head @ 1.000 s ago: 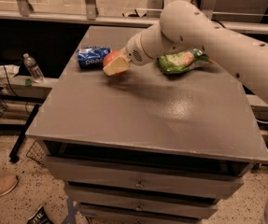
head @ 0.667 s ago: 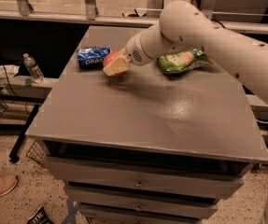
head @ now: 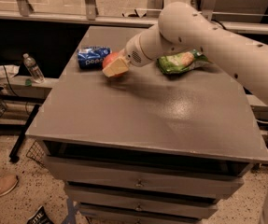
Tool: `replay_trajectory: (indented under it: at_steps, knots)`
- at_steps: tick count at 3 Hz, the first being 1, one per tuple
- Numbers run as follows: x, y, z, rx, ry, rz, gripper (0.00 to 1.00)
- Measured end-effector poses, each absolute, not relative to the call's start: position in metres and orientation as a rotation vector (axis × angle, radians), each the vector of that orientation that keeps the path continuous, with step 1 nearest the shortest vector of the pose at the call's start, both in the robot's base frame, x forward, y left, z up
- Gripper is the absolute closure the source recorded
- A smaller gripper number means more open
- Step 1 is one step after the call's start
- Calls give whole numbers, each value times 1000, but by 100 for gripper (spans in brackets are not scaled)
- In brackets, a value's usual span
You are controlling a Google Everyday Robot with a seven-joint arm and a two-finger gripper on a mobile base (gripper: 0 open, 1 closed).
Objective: Move apple near pepsi can
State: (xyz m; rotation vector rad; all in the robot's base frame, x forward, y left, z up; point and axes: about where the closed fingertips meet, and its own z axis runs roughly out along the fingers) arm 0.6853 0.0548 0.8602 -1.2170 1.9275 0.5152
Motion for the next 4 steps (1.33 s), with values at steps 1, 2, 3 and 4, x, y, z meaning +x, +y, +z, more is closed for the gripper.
replay_trajectory:
  at_steps: [1, 2, 3, 4]
  knots:
    - [685, 57, 859, -1220, 1927, 518, 13]
    - [684, 59, 859, -1224, 1927, 520, 0]
    - [684, 58, 859, -1224, 1926, 514, 0]
    - [682, 32, 871, -1185, 1939, 444, 0]
